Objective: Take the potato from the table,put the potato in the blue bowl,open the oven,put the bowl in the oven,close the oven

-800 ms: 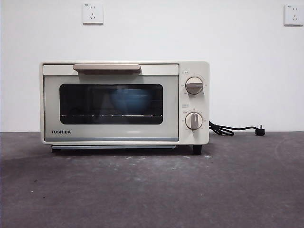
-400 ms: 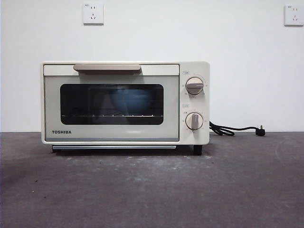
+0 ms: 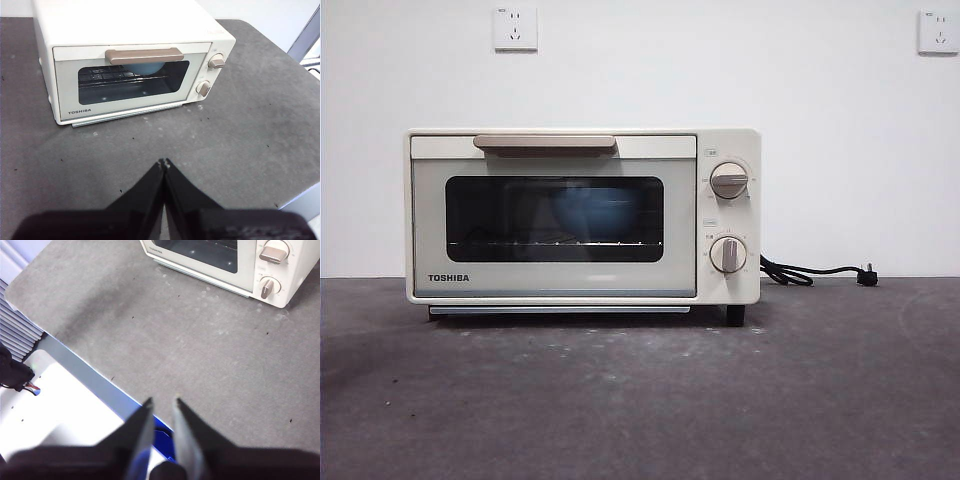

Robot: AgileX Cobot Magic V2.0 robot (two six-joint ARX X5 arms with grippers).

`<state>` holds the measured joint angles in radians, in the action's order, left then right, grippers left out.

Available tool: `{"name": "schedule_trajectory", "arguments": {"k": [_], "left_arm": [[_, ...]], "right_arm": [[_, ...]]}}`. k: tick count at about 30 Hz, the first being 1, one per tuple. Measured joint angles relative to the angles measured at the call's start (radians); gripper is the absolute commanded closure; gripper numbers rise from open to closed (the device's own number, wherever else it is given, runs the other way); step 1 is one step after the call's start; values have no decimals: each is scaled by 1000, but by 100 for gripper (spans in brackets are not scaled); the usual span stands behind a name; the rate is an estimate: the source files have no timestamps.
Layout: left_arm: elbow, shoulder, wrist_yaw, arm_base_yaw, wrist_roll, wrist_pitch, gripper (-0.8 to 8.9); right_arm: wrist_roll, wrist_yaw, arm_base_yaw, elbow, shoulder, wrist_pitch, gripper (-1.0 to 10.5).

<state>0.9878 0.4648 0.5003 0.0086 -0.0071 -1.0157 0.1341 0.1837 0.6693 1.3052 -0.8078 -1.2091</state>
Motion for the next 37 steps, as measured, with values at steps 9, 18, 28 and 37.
{"name": "schedule_trajectory", "arguments": {"k": [9,18,28,37], "left_arm": [[0,0,0,0,0,-1,818],[0,0,0,0,0,-1,818],[0,0,-5,0,29,18,818],[-63,-86,-87,40,182,502,818]], "right_arm": [[-2,-1,0,0,1,1,945],[0,-1,0,0,3,-1,945],[0,-1,0,0,3,-1,945],[0,-2,0,0,3,-2,945]]}}
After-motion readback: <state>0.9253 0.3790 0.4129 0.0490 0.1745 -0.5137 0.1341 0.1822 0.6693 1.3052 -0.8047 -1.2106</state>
